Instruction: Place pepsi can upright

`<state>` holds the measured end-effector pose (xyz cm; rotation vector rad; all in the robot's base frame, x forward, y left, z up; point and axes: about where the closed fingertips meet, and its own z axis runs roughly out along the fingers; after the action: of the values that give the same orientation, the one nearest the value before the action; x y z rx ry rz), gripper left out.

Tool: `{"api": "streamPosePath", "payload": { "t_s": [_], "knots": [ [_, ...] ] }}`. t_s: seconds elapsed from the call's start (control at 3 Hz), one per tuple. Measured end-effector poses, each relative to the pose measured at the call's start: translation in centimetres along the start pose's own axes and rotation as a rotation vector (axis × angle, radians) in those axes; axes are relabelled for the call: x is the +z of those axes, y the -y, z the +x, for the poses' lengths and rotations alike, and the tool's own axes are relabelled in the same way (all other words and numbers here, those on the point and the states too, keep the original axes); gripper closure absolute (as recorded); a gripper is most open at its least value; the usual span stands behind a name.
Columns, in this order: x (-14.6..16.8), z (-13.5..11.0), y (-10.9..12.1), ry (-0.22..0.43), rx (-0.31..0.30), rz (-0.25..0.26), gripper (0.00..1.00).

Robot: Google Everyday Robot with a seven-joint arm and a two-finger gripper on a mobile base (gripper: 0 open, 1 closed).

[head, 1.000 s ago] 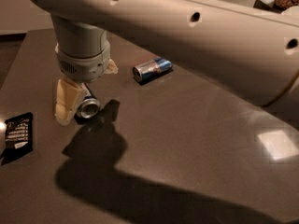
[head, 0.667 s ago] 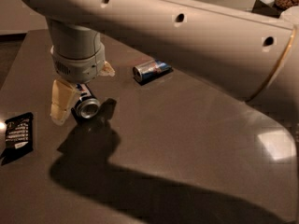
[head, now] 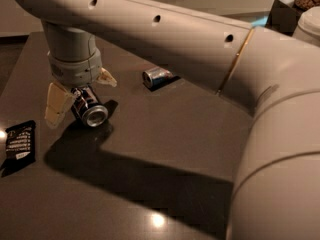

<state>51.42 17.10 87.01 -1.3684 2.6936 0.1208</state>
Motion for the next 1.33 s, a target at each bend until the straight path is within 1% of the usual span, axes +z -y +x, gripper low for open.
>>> {"api": "streamPosePath", "payload": {
  "t_s": [0.33,0.67,1.0,1.33],
  "knots": [
    [0.9,-0.9,0.0,-0.022,0.037,-0.009,0.0],
    [1.5,-1.2,0.2,-0.037,0.073,-0.011,0.0],
    [2.0,-1.6,0.2,-0.047,0.094,-0.013,0.0],
    [2.6,-2.0,0.1,-0.057,0.105,-0.014,0.24]
  ]
}}
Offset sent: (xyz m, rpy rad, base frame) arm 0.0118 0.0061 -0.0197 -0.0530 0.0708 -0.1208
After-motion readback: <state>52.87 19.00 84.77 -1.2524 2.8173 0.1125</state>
